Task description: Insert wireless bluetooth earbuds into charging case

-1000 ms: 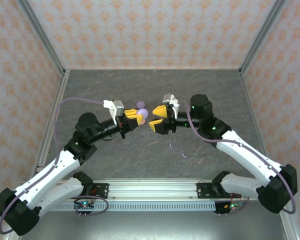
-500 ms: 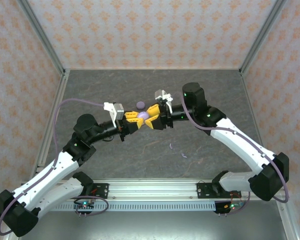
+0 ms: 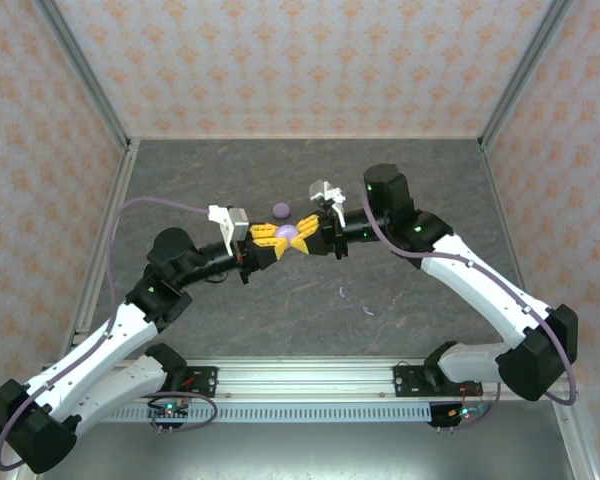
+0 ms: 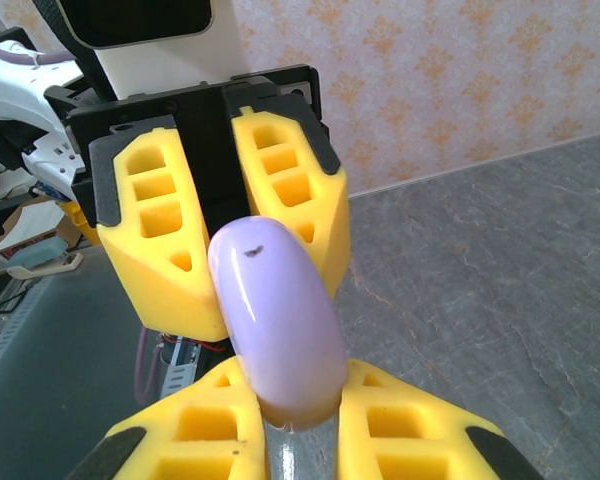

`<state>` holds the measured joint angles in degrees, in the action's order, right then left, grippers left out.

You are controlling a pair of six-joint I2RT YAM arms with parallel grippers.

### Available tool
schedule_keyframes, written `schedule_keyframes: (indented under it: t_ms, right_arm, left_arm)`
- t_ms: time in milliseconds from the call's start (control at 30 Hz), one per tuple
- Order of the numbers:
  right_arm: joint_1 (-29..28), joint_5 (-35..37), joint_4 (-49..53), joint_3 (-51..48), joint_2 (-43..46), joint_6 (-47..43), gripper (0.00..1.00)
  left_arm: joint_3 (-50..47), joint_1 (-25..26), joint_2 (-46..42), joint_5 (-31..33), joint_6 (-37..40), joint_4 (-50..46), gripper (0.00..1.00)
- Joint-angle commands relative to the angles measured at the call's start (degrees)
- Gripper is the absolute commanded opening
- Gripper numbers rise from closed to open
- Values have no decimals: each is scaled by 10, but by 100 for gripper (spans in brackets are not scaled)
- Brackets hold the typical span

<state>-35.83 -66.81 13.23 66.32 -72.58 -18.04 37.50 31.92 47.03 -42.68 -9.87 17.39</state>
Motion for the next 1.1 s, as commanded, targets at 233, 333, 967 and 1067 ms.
schedule_keyframes:
  t_ms: [233,333,967,1067]
  right_arm:
    - [-1,17,-16,8,24,-6,17]
    - [0,18,-20,6,23,-4,17]
    - [1,113,-15,-5,45,-5,56]
    - [1,118,-26,-2,45,9,65]
  left_arm:
    - [3,7,-1,0,14,-15,39]
    - [4,6,-1,-2,14,-16,40]
    - [2,7,3,2,14,-12,15]
    - [4,7,7,1,14,-10,13]
